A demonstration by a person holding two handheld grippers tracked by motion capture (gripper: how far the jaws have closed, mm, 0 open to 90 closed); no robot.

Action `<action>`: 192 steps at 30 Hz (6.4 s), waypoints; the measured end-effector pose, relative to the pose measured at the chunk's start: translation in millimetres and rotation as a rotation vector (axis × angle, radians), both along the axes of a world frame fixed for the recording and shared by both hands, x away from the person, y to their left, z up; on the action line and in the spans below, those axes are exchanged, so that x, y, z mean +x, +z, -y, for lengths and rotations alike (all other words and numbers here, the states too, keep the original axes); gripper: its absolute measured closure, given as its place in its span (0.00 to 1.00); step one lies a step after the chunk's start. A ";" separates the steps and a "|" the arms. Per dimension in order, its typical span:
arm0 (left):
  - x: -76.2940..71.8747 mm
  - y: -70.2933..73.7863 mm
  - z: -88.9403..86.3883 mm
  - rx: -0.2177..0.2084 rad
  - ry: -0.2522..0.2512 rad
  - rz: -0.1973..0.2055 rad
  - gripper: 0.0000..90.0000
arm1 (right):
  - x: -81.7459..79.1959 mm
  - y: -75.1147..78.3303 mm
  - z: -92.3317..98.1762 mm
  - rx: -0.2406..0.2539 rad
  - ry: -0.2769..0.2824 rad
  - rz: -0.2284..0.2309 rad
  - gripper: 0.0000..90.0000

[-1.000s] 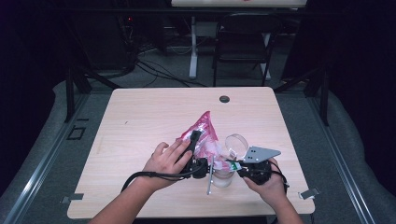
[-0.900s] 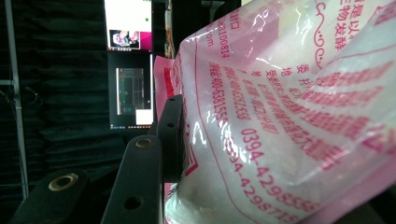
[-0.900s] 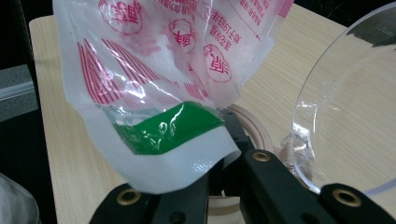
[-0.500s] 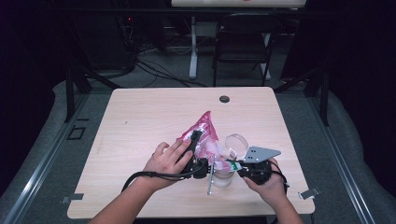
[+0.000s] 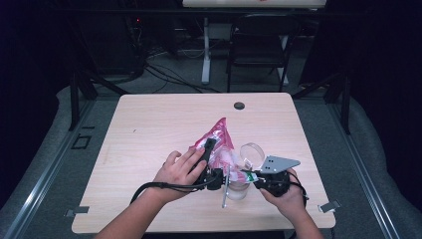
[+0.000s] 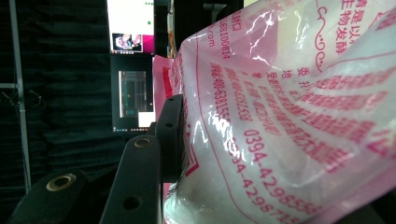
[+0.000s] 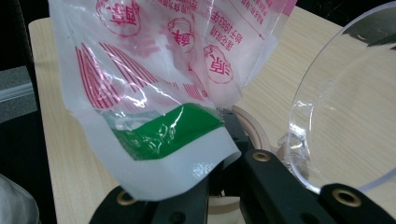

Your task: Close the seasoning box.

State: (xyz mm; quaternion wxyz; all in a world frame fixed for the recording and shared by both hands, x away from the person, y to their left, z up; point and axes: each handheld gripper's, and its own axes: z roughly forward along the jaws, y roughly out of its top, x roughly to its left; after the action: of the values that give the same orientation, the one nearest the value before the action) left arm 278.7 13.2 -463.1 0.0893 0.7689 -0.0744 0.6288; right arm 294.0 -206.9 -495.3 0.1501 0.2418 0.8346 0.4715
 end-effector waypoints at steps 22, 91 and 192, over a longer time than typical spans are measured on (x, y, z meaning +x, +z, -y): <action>-1.6 0.6 1.1 0.006 0.002 -0.007 0.71 | -0.1 0.2 0.1 -0.005 0.002 -0.001 1.00; 1.5 -4.0 -7.1 -0.037 0.020 -0.059 0.71 | -1.0 1.0 -1.4 -0.006 0.008 0.005 1.00; 1.7 -28.1 -28.1 -0.277 0.166 -0.332 0.77 | -5.6 9.0 -13.0 0.005 -0.020 0.066 1.00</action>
State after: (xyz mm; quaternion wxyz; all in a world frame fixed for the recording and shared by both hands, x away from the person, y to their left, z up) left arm 280.5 41.3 -491.2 0.1530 0.8455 0.0917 0.5032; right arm 288.4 -193.9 -486.3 0.1816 0.2350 0.8255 0.4799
